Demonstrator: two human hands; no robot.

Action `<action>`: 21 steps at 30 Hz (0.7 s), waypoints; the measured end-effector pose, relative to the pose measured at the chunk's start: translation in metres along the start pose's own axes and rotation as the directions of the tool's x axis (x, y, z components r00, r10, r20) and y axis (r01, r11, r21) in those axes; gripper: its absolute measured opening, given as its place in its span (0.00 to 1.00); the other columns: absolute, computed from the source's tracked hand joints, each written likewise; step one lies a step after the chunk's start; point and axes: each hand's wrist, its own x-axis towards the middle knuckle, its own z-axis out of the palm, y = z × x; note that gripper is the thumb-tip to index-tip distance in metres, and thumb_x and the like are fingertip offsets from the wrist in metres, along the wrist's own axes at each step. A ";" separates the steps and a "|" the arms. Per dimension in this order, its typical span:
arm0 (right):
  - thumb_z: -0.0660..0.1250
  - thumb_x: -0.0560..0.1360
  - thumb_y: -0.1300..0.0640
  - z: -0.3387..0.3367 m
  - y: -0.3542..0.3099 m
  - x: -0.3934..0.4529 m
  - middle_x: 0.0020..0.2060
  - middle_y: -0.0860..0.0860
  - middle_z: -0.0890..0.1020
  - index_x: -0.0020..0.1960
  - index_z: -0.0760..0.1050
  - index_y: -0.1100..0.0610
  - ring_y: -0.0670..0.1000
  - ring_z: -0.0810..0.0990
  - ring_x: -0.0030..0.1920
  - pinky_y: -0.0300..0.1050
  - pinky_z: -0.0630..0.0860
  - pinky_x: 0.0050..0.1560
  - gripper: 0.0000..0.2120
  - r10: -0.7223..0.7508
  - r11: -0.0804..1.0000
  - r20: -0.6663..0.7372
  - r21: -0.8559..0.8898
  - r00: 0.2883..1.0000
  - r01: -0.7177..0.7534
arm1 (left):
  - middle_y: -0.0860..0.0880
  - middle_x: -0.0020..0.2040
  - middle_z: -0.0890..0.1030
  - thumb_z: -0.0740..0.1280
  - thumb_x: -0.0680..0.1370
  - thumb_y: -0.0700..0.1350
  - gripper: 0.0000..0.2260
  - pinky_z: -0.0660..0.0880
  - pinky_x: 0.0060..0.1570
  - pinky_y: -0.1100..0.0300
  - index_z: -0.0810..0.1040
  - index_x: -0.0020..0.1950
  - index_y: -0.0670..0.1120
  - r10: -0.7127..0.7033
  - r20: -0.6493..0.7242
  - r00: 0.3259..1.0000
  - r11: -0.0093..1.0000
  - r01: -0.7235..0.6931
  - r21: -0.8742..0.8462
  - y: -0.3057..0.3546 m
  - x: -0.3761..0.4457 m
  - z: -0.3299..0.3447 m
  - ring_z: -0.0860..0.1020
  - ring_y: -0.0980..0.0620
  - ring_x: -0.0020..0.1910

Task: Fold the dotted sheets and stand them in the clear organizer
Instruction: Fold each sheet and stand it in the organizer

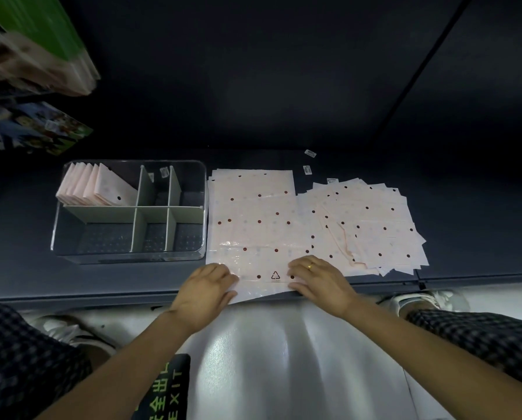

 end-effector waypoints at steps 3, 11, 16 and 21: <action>0.78 0.66 0.56 0.004 -0.004 0.007 0.43 0.50 0.82 0.45 0.80 0.57 0.51 0.81 0.42 0.38 0.79 0.40 0.11 -0.048 0.997 0.024 -0.059 0.999 0.049 | 0.49 0.63 0.74 0.62 0.79 0.50 0.12 0.68 0.59 0.59 0.77 0.58 0.45 -0.054 0.041 0.998 0.995 0.057 -0.078 0.004 0.014 0.002 0.71 0.49 0.64; 0.76 0.59 0.68 0.011 0.003 0.008 0.38 0.52 0.82 0.40 0.81 0.60 0.52 0.81 0.38 0.39 0.76 0.27 0.12 -0.124 0.981 0.038 -0.149 0.992 0.128 | 0.50 0.71 0.66 0.64 0.78 0.55 0.17 0.65 0.63 0.57 0.72 0.62 0.47 -0.067 0.102 0.993 0.997 0.072 -0.041 0.003 0.029 0.007 0.65 0.50 0.68; 0.67 0.72 0.65 -0.006 -0.001 0.018 0.38 0.55 0.81 0.45 0.78 0.62 0.56 0.79 0.40 0.45 0.76 0.47 0.02 0.067 0.994 0.093 0.080 0.993 -0.074 | 0.50 0.75 0.59 0.62 0.77 0.59 0.27 0.55 0.71 0.58 0.62 0.73 0.50 -0.054 0.165 0.985 0.998 0.058 -0.017 -0.002 0.029 -0.001 0.57 0.52 0.74; 0.59 0.77 0.59 -0.038 0.004 0.032 0.38 0.62 0.76 0.43 0.69 0.51 0.52 0.69 0.36 0.46 0.66 0.40 0.06 0.267 0.797 0.398 0.421 0.878 -0.434 | 0.48 0.70 0.70 0.63 0.79 0.52 0.24 0.68 0.60 0.57 0.60 0.72 0.52 -0.126 0.314 0.941 0.968 0.186 -0.169 -0.009 0.035 -0.026 0.71 0.46 0.65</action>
